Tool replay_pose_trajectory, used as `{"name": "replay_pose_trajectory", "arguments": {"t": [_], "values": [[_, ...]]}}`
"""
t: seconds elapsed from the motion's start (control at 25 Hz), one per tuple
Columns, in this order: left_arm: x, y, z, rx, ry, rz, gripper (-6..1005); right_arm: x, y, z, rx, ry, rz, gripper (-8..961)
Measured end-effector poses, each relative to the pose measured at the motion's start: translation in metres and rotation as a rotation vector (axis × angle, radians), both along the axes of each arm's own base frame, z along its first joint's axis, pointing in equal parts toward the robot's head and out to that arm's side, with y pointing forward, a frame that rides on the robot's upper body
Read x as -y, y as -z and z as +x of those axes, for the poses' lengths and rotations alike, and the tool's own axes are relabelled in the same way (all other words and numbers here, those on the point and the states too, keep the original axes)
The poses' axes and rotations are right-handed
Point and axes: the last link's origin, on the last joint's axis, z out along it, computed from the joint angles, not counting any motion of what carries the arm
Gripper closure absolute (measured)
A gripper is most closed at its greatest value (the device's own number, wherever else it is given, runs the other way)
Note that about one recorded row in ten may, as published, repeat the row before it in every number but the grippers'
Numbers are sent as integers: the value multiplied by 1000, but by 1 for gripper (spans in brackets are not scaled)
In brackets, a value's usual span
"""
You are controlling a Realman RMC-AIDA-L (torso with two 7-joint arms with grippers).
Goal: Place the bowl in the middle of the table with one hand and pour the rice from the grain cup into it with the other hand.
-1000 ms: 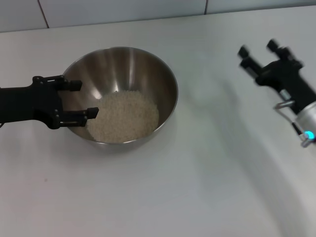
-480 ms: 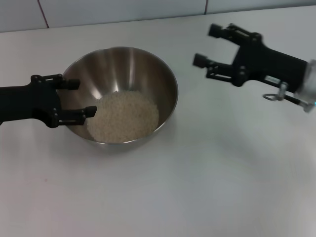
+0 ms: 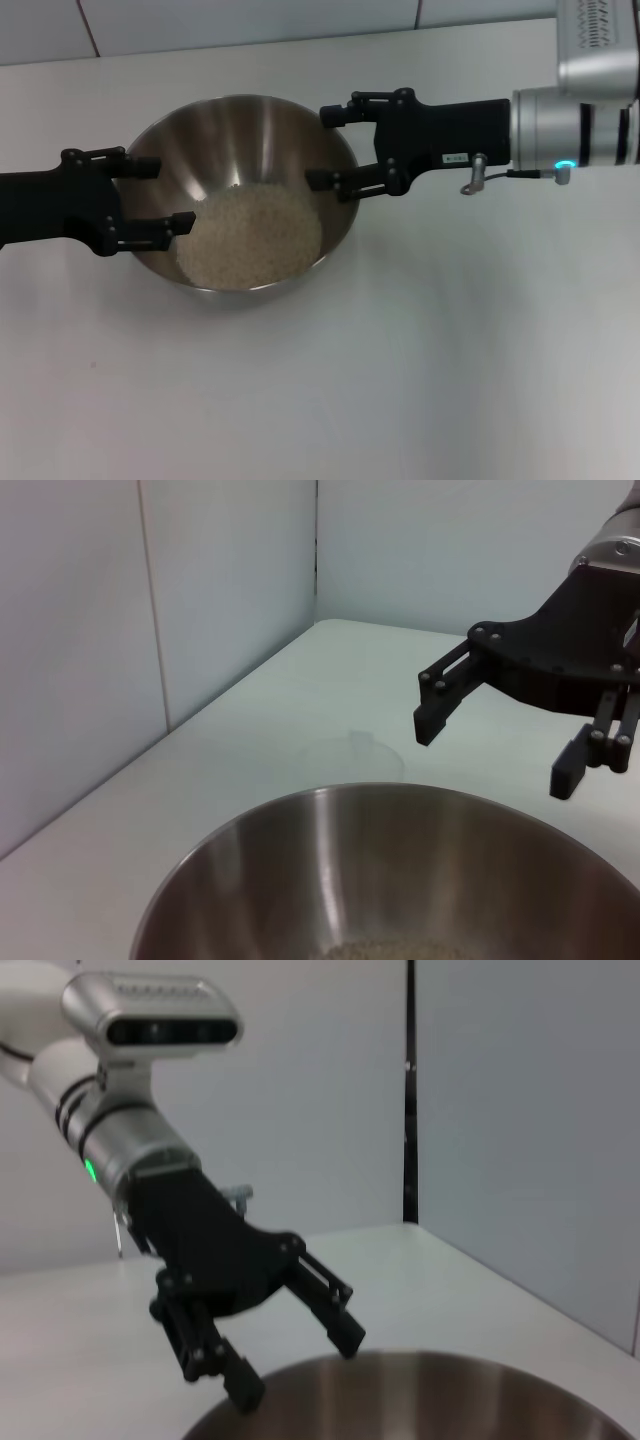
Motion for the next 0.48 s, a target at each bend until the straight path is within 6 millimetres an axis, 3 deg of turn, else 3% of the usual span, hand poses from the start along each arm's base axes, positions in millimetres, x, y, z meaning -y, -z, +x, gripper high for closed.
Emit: {"name": "replay_pose_trajectory", "arguments": {"t": [0.48], "values": [[0, -1, 2, -4, 9, 2, 185, 8, -6, -6, 131, 28, 49, 125]]}}
